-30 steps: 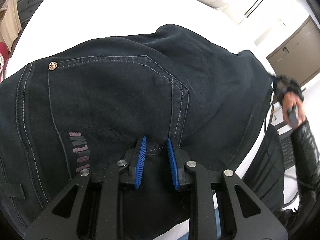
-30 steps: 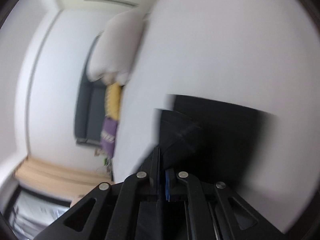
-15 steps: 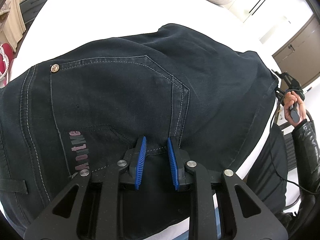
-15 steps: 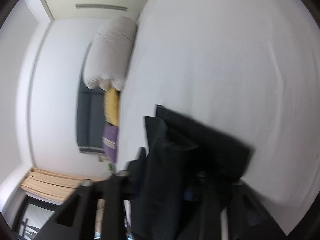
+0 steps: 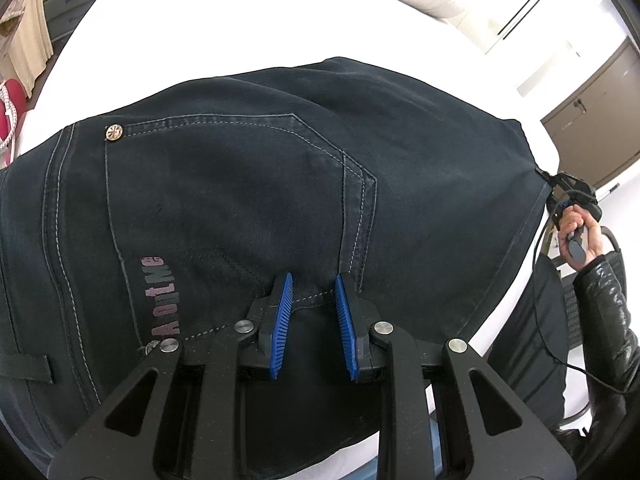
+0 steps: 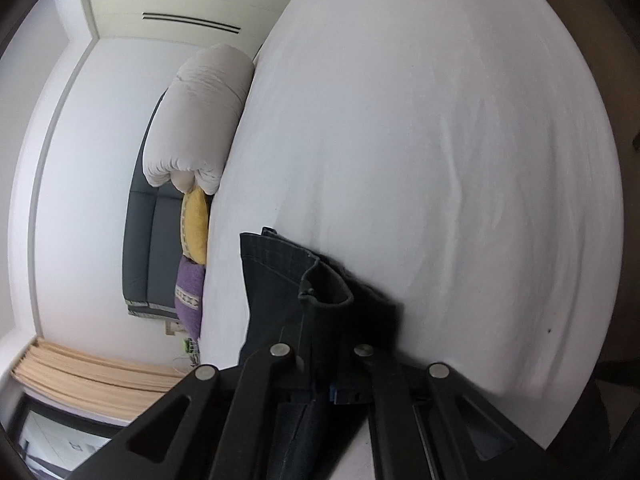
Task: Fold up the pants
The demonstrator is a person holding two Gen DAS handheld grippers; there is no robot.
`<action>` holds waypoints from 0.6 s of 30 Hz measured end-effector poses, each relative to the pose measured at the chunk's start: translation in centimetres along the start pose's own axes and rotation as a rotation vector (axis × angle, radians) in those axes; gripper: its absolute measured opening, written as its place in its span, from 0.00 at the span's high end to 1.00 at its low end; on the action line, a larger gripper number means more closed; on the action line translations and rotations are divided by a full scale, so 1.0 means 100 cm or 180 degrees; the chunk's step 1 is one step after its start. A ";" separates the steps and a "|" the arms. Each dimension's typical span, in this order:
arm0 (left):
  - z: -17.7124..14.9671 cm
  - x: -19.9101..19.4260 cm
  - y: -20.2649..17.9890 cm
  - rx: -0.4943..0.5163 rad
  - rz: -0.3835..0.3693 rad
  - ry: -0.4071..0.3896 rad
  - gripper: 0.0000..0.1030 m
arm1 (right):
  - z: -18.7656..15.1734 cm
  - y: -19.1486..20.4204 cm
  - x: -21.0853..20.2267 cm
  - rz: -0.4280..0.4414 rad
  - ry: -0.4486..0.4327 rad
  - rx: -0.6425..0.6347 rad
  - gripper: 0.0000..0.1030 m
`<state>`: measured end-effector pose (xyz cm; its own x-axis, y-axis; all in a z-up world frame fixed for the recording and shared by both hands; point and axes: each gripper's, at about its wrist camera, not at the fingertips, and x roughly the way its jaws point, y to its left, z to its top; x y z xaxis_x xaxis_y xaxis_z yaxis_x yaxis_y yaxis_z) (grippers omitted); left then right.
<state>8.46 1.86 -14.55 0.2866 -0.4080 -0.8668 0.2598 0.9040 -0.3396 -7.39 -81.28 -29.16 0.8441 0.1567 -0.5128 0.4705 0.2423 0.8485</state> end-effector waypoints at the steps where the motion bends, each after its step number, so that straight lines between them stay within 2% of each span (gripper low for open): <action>1: -0.001 -0.001 0.001 -0.0010 -0.0004 -0.0013 0.79 | -0.001 0.003 -0.001 0.0000 -0.0004 -0.0033 0.96; 3: -0.004 -0.004 0.004 -0.0017 -0.0009 -0.0042 0.79 | -0.002 0.012 0.001 -0.0085 -0.0017 -0.0169 0.96; 6: -0.007 -0.007 0.011 -0.0065 -0.0018 -0.0082 0.79 | 0.001 0.003 0.006 -0.0080 0.0046 -0.0161 0.99; 10: -0.010 -0.010 0.017 -0.0135 -0.0079 -0.0113 0.79 | 0.006 0.007 0.005 -0.0092 0.0172 -0.0183 0.97; 13: -0.013 -0.012 0.022 -0.0175 -0.0103 -0.0139 0.79 | 0.013 0.013 -0.008 -0.0256 0.0194 -0.0103 0.90; 14: -0.013 -0.012 0.023 -0.0184 -0.0107 -0.0146 0.79 | 0.015 0.019 -0.016 -0.0409 0.0105 -0.0161 0.79; 15: -0.014 -0.012 0.023 -0.0190 -0.0110 -0.0152 0.79 | 0.016 0.034 -0.026 -0.0608 0.0003 -0.0336 0.68; 17: -0.015 -0.012 0.024 -0.0201 -0.0117 -0.0162 0.79 | 0.013 0.067 -0.029 -0.0774 0.0023 -0.0791 0.67; 18: -0.016 -0.012 0.025 -0.0201 -0.0118 -0.0165 0.79 | 0.008 0.092 -0.023 -0.0788 0.0161 -0.1134 0.65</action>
<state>7.32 4.81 -14.92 0.3256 -0.4459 -0.8338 0.2129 0.8937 -0.3948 -4.80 -80.18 -20.08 0.6992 0.0968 -0.7084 0.5314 0.5924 0.6055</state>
